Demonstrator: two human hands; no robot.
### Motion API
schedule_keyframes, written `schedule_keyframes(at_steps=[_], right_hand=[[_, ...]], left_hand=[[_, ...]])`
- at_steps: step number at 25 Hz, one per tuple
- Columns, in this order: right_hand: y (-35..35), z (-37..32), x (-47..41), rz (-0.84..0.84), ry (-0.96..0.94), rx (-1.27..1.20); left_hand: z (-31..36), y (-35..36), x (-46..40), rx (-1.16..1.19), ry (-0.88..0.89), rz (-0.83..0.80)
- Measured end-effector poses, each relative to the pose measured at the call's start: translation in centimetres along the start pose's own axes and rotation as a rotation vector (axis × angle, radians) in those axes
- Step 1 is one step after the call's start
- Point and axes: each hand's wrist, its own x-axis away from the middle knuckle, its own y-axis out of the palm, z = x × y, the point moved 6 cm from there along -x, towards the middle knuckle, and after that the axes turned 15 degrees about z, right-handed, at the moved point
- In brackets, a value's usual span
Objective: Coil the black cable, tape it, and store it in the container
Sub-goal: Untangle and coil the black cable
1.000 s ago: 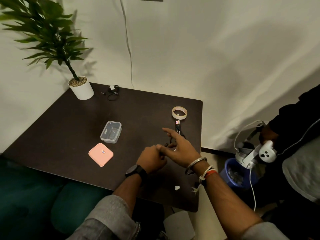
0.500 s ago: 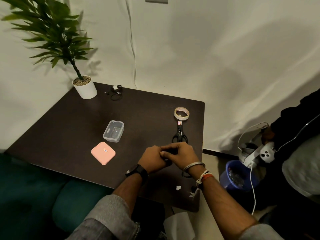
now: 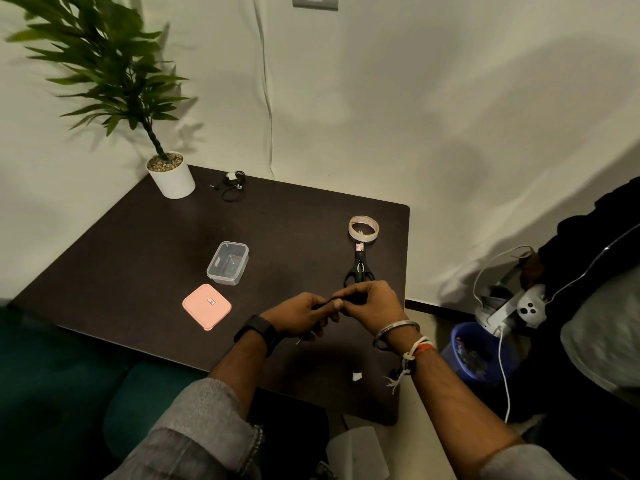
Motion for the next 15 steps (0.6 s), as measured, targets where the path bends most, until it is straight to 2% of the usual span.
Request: schedule_keyframes(at_steps=[3,8,13,15], right_hand=[[-0.1,0.3,-0.3,-0.006,0.002,-0.028],[0.3,0.6,-0.6,-0.074,0.004,-0.135],[1.2,1.1,-0.4,-0.159,0.185,-0.442],[2.0,0.7,-0.8,-0.155,0.142,-0.376]], left_hand=[[-0.3,-0.3,0.2,0.068,-0.094,-0.015],[-0.5,-0.2,-0.1,0.140,-0.119,-0.065],[-0.4,-0.4,-0.8,-0.067,-0.046,0.004],[-0.8,-0.4,-0.5,-0.086,-0.026,0.053]])
